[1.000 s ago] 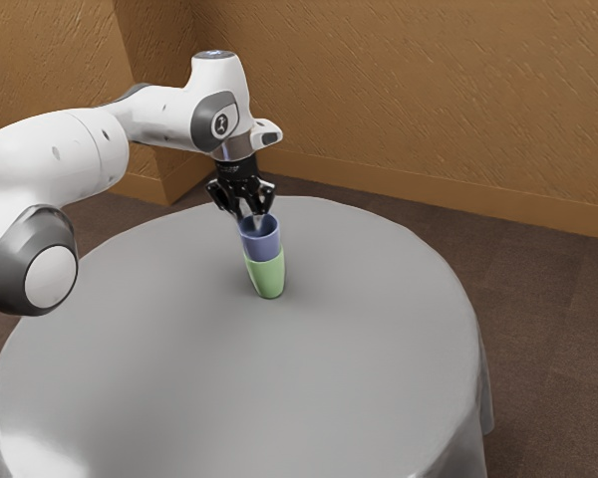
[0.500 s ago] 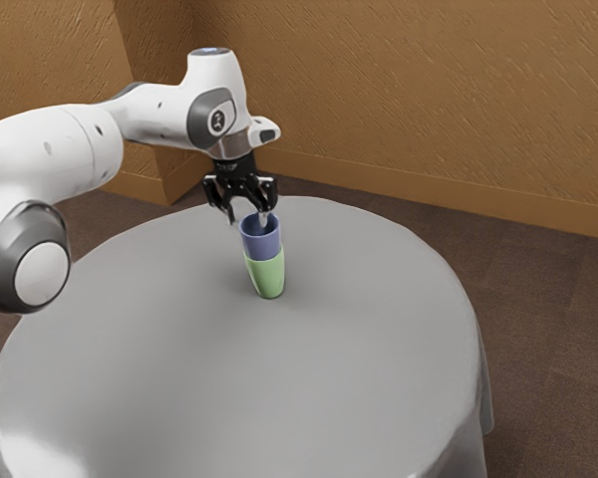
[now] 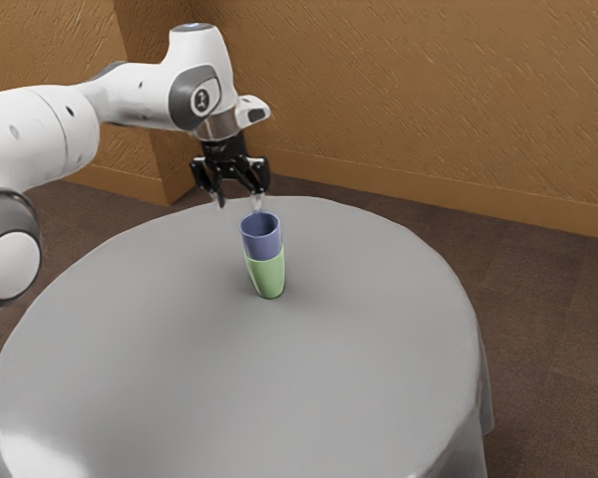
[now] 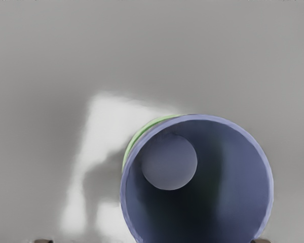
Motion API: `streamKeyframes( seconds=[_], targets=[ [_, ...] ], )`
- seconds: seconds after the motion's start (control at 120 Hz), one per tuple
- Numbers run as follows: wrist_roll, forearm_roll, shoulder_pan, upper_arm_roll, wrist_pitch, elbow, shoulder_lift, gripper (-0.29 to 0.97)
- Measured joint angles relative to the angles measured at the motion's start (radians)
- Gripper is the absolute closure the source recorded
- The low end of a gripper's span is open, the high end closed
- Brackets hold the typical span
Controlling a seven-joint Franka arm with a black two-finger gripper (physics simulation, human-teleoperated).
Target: Place the left cup onto the right cup
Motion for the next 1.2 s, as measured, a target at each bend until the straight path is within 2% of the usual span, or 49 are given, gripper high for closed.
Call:
streamKeyframes(
  seconds=[0.467, 0.892, 1.2],
  targets=[
    [0.004, 0.009, -0.002, -0.018, -0.053, -0.101, -0.175, 0.03],
    [0.007, 0.031, -0.002, -0.033, -0.191, -0.185, -0.375, 0.0],
    [0.008, 0.038, -0.004, -0.04, -0.294, -0.194, -0.469, 0.0]
  ],
)
